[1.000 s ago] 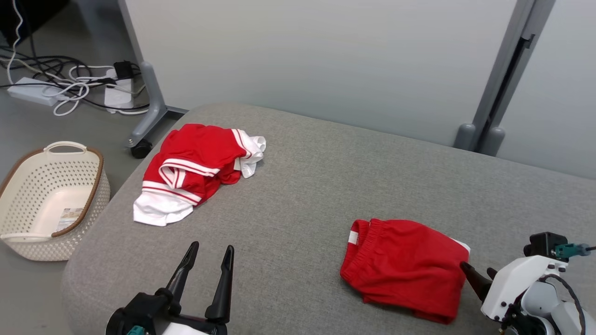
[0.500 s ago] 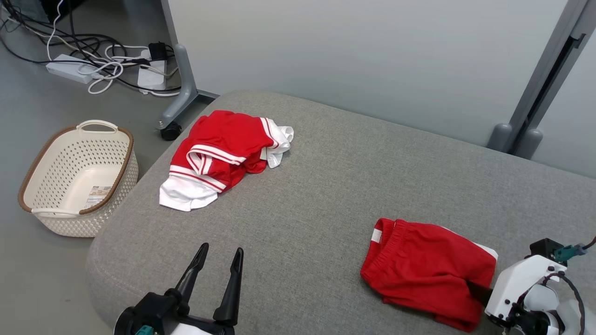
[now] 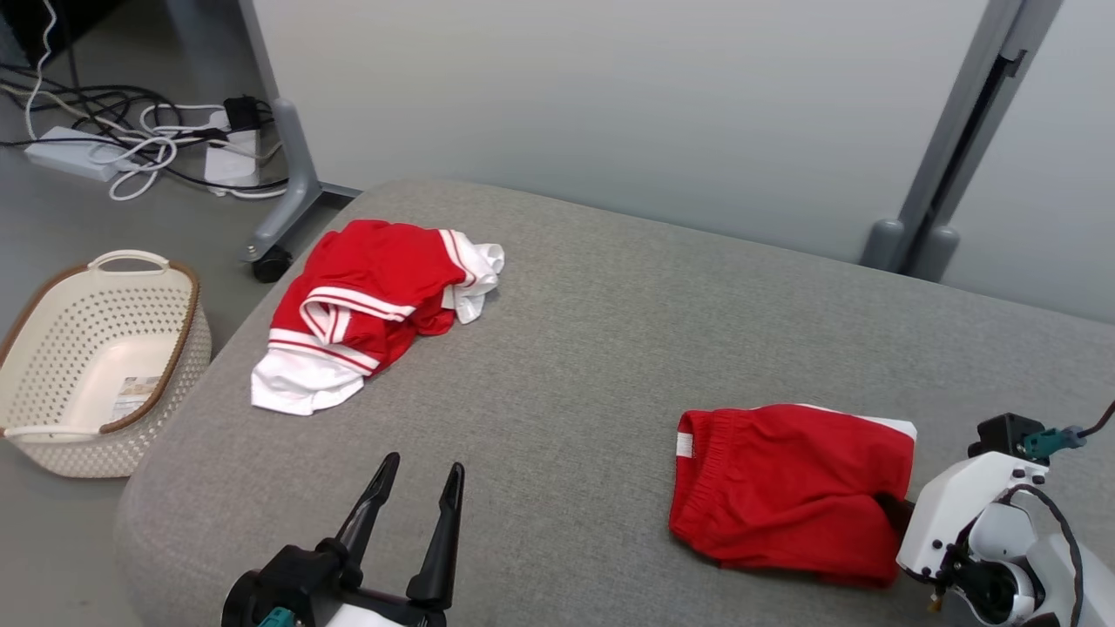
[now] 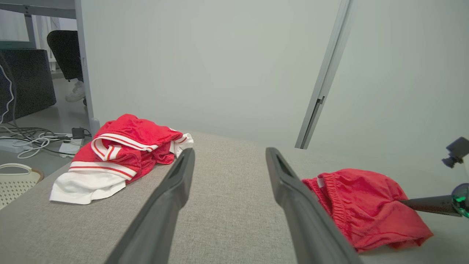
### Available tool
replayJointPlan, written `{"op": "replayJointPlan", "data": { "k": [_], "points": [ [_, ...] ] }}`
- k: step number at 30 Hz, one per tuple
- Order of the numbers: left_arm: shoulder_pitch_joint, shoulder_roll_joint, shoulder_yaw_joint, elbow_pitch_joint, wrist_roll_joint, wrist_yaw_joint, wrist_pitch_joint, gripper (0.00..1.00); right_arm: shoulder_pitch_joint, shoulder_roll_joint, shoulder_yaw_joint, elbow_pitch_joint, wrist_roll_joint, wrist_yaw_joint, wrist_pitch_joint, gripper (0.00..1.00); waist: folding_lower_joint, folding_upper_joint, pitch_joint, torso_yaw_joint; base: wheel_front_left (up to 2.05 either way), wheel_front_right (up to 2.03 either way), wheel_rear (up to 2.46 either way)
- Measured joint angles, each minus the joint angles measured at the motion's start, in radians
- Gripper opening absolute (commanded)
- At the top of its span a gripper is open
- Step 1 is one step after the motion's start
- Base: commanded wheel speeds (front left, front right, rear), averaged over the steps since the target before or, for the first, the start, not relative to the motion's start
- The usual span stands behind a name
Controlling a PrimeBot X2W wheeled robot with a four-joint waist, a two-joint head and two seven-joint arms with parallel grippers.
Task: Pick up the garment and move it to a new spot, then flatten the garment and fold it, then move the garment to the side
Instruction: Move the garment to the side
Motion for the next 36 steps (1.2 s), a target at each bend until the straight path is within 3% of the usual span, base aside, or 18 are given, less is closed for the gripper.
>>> {"op": "replayJointPlan", "data": {
  "k": [8,26,36],
  "points": [
    [-0.010,-0.002,-0.037,-0.009,-0.019,-0.004,0.000,1.00,-0.025,-0.050,0.087,-0.068,-0.007,0.000,-0.006,0.00,0.0000,0.0000,0.002,-0.127,0.00,0.00,0.00],
    [-0.078,-0.003,-0.146,-0.029,-0.026,-0.014,-0.002,1.00,-0.130,-0.143,0.225,-0.130,-0.004,0.000,0.011,0.00,0.0000,0.0000,0.061,-0.512,0.00,0.00,0.00],
    [-0.146,0.038,-0.175,-0.057,-0.021,-0.022,0.025,1.00,-0.240,-0.203,0.266,-0.145,-0.004,0.000,-0.027,0.00,0.0000,0.0000,0.176,-0.604,0.00,0.00,0.00]
  ]
}}
